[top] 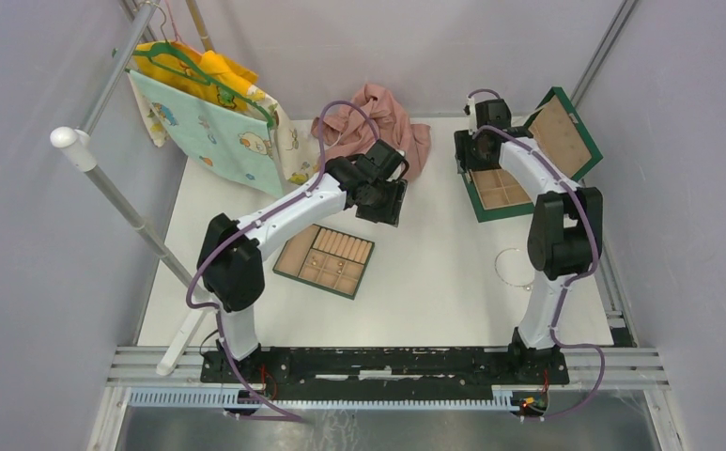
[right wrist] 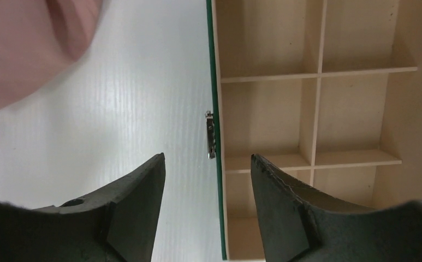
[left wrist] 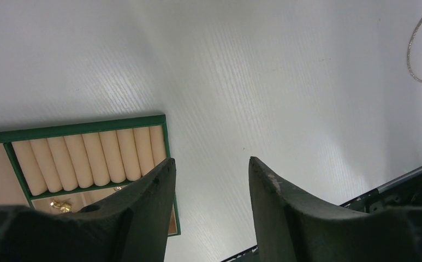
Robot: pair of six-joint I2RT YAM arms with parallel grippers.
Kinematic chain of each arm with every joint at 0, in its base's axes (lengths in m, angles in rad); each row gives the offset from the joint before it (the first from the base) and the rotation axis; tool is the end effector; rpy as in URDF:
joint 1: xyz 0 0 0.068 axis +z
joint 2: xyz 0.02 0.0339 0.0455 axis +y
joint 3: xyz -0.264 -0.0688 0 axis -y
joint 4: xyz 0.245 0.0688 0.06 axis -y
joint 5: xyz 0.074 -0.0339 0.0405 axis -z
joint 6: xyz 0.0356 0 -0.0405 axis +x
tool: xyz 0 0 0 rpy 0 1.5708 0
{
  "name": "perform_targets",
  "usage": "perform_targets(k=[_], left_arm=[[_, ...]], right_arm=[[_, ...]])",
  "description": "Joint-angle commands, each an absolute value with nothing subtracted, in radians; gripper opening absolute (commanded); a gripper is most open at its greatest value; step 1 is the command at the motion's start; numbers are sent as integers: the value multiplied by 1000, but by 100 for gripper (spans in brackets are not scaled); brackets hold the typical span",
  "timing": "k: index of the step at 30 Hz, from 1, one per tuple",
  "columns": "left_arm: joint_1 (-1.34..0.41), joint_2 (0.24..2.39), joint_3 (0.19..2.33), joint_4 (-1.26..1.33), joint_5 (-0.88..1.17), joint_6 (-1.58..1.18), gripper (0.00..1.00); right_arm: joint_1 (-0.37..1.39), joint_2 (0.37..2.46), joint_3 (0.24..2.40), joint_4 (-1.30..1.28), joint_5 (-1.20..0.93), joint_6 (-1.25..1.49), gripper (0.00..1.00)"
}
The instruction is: Organize the mixed jewelry
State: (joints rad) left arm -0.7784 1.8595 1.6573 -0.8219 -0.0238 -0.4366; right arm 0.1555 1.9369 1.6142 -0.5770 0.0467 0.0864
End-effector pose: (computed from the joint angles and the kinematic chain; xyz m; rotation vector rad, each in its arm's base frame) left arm 0.2884 -0.2832 0.2825 0.4422 2.6143 -0.3984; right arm 0.4290 0.0656 0.2534 -0.0652 2.4688 0.0467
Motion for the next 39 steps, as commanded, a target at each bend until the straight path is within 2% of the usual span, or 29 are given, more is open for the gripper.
perform_targets(k=[1,4,8,13,16,17,19,23,25,26,33,39], left_arm=[[-776,1844,1657,-836,-18,-396,58],[-776,1845,1651,-835,-30,-398,58],[-776,1845,1641,-832,-38,-396,58],[-776,1850,1626,-813,-27,-392,58],[-776,1853,1610,-796,-6,-402,57],[-776,1853,1604,-793,-5,-405,57],[-776,1849,1591,-789,7,-413,57],[-776,1829,1567,-782,6,-419,57],[-776,1825,1561,-781,3,-417,56],[-775,1825,1560,-781,3,-417,56],[-774,1825,1559,-785,-24,-446,56],[-765,1816,1536,-774,-5,-478,57]], right_arm=[[155,2014,1708,-576,91,42,65],[154,2064,1750,-575,84,21,63],[153,2091,1784,-587,31,26,52],[153,2120,1791,-527,34,28,56],[154,2198,1856,-526,22,41,53],[154,2220,1886,-538,17,52,50],[155,2236,1903,-551,13,65,37],[172,2103,1720,-419,5,62,15],[176,2077,1686,-430,-37,38,3],[179,2070,1679,-445,-51,27,0],[238,1946,1526,-551,-197,-66,0],[360,1754,1259,-582,-273,-125,0]])
